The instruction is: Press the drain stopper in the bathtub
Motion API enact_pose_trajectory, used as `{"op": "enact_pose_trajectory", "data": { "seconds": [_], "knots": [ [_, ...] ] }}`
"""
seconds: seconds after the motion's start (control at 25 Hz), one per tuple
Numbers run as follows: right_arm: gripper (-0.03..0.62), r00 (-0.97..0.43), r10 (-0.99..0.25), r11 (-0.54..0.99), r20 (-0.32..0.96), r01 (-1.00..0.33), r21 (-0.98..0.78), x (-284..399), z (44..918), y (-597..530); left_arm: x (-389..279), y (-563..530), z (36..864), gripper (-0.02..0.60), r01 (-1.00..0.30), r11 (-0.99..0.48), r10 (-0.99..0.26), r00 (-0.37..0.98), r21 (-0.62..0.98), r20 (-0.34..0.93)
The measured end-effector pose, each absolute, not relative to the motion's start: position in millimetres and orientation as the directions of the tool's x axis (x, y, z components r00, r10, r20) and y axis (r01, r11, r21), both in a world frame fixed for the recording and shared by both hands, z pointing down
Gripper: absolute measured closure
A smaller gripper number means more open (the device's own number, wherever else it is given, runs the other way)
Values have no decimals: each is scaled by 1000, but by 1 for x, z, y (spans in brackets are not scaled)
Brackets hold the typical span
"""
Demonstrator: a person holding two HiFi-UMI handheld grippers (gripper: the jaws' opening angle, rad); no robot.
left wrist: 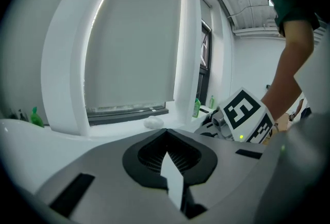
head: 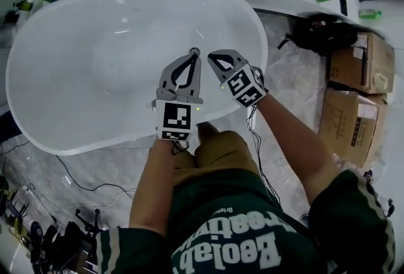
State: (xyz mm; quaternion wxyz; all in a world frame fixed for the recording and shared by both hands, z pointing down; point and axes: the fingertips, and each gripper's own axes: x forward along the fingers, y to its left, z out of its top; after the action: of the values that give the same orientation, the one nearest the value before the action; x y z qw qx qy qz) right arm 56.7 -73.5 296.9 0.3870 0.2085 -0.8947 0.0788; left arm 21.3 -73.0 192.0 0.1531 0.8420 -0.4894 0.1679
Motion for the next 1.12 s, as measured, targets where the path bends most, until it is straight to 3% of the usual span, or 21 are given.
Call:
{"op": "enact_pose_trajectory", "data": {
  "seconds": [0.36, 0.64, 1.12],
  "knots": [
    [585, -709, -403, 856, 579, -515, -35, 67, 177, -55, 36, -68, 108, 577, -859, -505, -787, 500, 88, 362],
    [585, -781, -486, 831, 394, -552, -68, 69, 78, -28, 38, -45, 47, 577, -850, -526, -804, 507, 25, 310],
    [585, -803, -575, 814, 156, -580, 13, 64, -37, -15, 19, -12, -34, 577, -861, -508, -846, 491, -37, 207]
  ]
}}
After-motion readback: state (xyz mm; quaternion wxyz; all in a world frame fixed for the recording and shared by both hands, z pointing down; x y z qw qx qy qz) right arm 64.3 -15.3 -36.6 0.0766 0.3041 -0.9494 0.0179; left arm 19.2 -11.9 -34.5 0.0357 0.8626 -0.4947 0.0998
